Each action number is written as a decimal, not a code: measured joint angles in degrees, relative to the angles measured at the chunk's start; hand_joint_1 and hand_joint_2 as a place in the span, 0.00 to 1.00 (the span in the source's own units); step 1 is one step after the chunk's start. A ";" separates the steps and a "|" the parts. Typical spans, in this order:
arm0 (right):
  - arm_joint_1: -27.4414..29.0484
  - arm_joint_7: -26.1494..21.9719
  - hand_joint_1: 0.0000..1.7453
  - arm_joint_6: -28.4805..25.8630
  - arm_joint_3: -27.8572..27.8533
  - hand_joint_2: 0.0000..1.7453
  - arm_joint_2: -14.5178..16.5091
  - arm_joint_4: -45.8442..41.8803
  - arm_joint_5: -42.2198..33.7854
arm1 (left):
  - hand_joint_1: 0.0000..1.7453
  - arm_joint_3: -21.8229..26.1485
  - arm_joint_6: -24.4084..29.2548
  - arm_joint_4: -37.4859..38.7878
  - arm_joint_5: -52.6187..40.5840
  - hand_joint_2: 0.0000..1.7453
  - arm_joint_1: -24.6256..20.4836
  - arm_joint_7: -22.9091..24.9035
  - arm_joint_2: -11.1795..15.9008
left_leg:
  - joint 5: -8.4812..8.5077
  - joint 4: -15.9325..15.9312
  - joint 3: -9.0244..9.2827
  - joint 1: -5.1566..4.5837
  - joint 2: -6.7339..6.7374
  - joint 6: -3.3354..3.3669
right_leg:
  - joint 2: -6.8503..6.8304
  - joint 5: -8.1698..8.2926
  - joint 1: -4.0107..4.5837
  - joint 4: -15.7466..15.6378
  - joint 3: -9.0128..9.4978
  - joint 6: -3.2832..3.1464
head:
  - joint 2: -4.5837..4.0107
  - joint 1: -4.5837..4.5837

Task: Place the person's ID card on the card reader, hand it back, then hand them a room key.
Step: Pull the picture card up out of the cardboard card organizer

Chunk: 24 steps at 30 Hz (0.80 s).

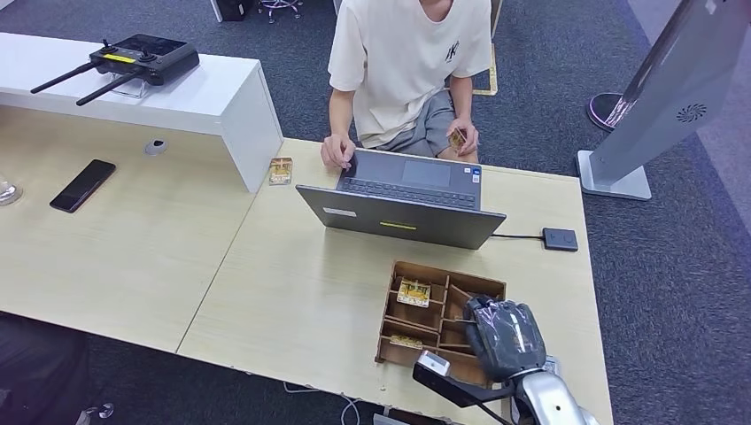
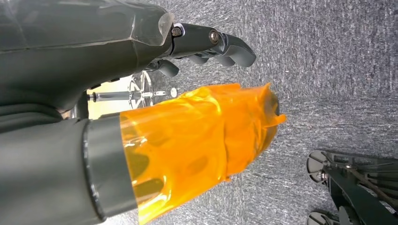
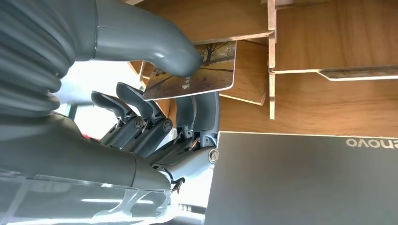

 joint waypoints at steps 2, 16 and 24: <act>0.21 -0.33 1.00 0.51 -0.35 1.00 0.00 -0.60 -2.08 | 0.00 -0.07 0.02 0.00 0.13 0.00 0.00 0.04 0.01 | 0.00 0.00 0.00 0.00 0.00 0.00 | 0.00 0.00 0.00 0.00 0.00 0.00 | 0.00 0.00; 1.16 -1.04 1.00 4.22 -6.05 1.00 0.00 -12.83 -15.32 | 0.00 -0.11 -0.08 0.00 2.02 0.00 0.04 0.14 0.01 | 0.00 0.00 -0.01 0.00 0.00 0.00 | 0.00 0.00 0.00 0.00 0.00 0.00 | 0.00 0.00; 1.75 -4.90 1.00 4.11 -9.48 1.00 0.00 -17.42 -23.20 | 0.00 -0.16 -0.26 -0.02 2.34 0.00 0.05 0.14 0.01 | 0.00 0.00 -0.01 0.00 -0.01 0.00 | -0.01 0.00 0.00 0.00 0.00 0.00 | 0.00 0.01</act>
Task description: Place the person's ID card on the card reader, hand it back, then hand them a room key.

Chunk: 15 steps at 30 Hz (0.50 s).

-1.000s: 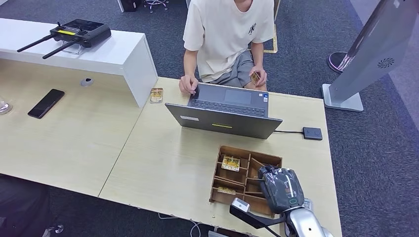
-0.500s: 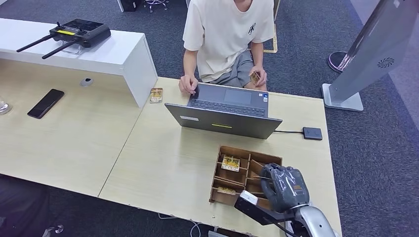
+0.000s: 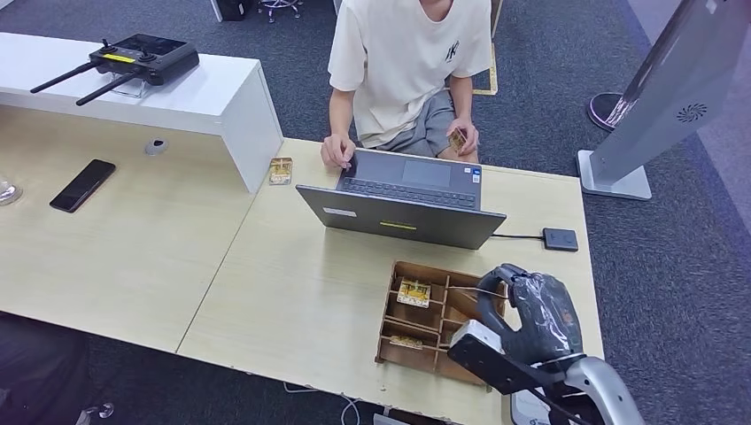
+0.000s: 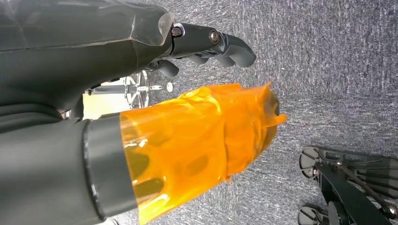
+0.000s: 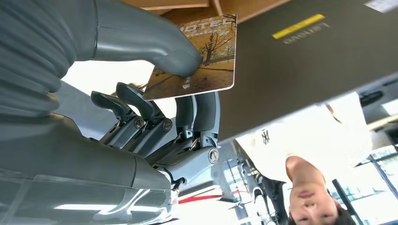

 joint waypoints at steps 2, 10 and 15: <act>0.32 -1.73 1.00 0.13 -1.03 1.00 0.00 -0.64 -3.89 | 0.00 0.00 -0.08 0.01 0.03 0.00 0.01 -0.09 0.00 | 0.00 0.00 0.00 0.00 0.00 0.00 | 0.00 0.00 0.00 0.00 0.00 0.00 | 0.00 -0.01; 1.78 -9.09 1.00 2.83 -5.19 1.00 0.19 -2.65 -18.02 | 0.00 0.00 0.11 0.02 -0.74 0.00 0.01 -1.35 0.01 | 0.00 0.00 0.00 0.00 0.00 0.00 | 0.00 0.00 0.00 0.00 0.00 0.00 | 0.00 -0.01; 2.30 -13.63 1.00 6.82 -6.80 1.00 1.00 -3.20 -27.37 | 0.00 0.00 1.11 0.02 -2.08 0.00 0.00 -2.48 0.06 | 0.00 0.00 0.00 0.00 0.00 0.00 | 0.00 0.00 0.00 0.00 0.00 0.00 | 0.00 0.01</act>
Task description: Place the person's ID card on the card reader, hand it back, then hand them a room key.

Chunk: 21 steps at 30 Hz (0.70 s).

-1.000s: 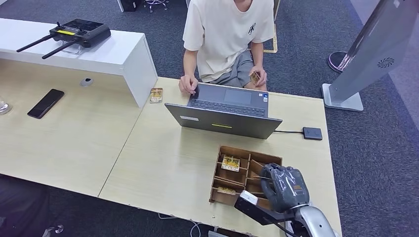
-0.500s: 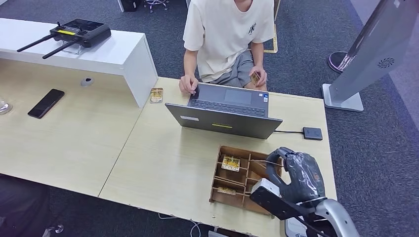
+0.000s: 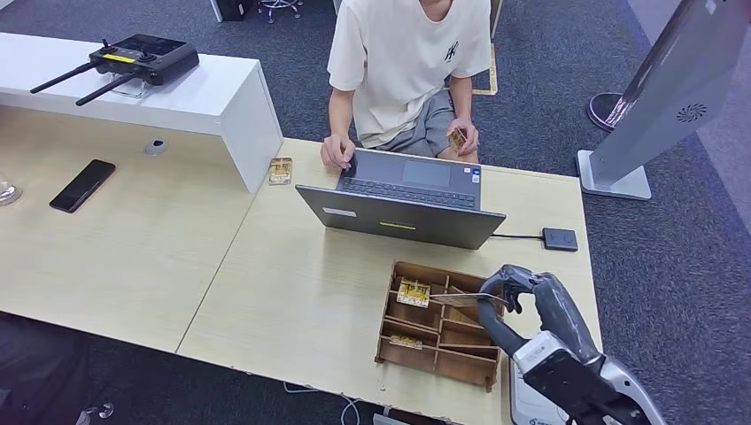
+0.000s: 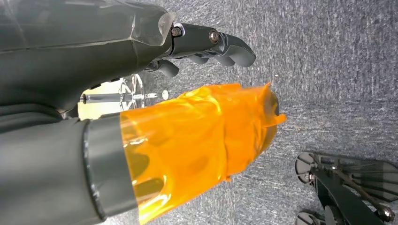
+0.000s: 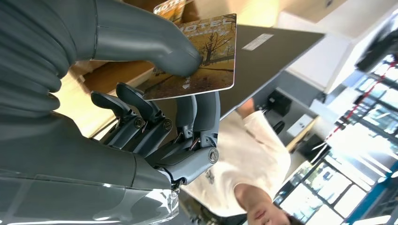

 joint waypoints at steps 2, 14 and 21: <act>-0.01 -1.01 1.00 1.30 -0.30 1.00 0.42 -0.03 -2.27 | 0.00 0.00 0.60 0.10 -0.64 0.00 0.00 -0.33 0.07 | 0.00 0.00 0.00 0.00 0.00 0.00 | 0.00 0.00 0.00 0.00 0.00 0.00 | 0.00 -0.01; -8.65 -1.61 1.00 5.25 -0.32 1.00 4.66 3.68 -12.12 | 0.00 -0.61 5.55 5.92 -4.25 0.00 -0.11 -1.91 2.39 | 0.04 0.00 0.05 0.00 0.04 -0.04 | 0.03 0.03 0.00 0.05 0.02 -0.03 | 0.00 0.00; -15.68 0.01 1.00 1.75 0.53 1.00 8.30 7.62 -10.65 | 0.00 -2.08 8.95 11.58 -4.44 0.00 -0.61 -1.93 4.93 | 0.06 0.00 0.05 0.01 0.03 -0.07 | 0.03 0.03 0.00 0.07 0.02 -0.04 | 0.00 0.00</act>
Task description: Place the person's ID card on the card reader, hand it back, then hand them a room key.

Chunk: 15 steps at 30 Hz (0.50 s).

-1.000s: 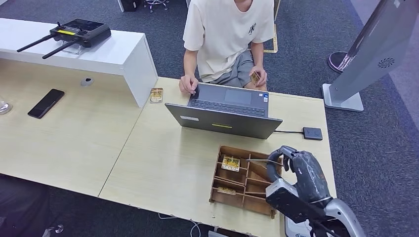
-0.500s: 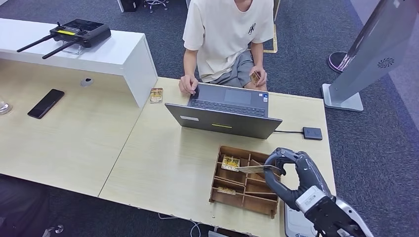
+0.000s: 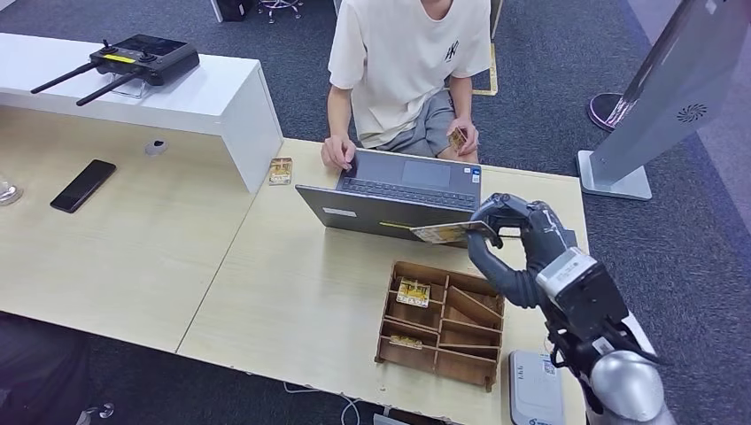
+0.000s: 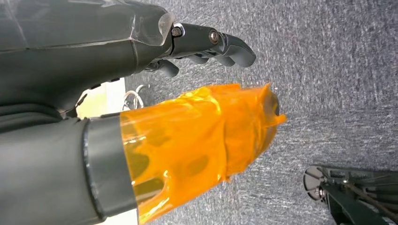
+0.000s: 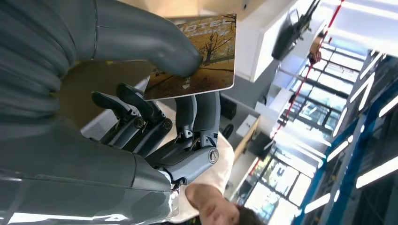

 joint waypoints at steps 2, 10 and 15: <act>-1.95 0.82 1.00 -2.09 0.44 1.00 1.18 0.94 2.16 | 0.00 -0.60 0.80 1.51 0.00 0.00 -0.24 0.04 0.62 | 0.00 0.00 0.00 0.00 0.00 0.00 | 0.00 0.00 0.00 0.01 0.00 0.00 | 0.00 0.01; -11.19 4.59 1.00 -6.45 3.41 1.00 4.86 7.30 10.48 | 0.00 -3.70 4.06 7.80 -0.01 0.00 -1.20 0.56 3.52 | 0.05 0.00 0.00 0.00 -0.02 -0.07 | -0.01 0.01 0.00 0.02 0.00 -0.01 | 0.00 0.01; -12.96 5.31 1.00 -7.35 4.05 1.00 5.48 8.68 12.75 | 0.00 -4.37 4.69 8.96 0.00 0.00 -1.42 0.85 4.07 | 0.06 0.00 0.00 0.00 -0.02 -0.08 | 0.00 0.01 0.00 0.03 0.00 -0.01 | 0.00 0.01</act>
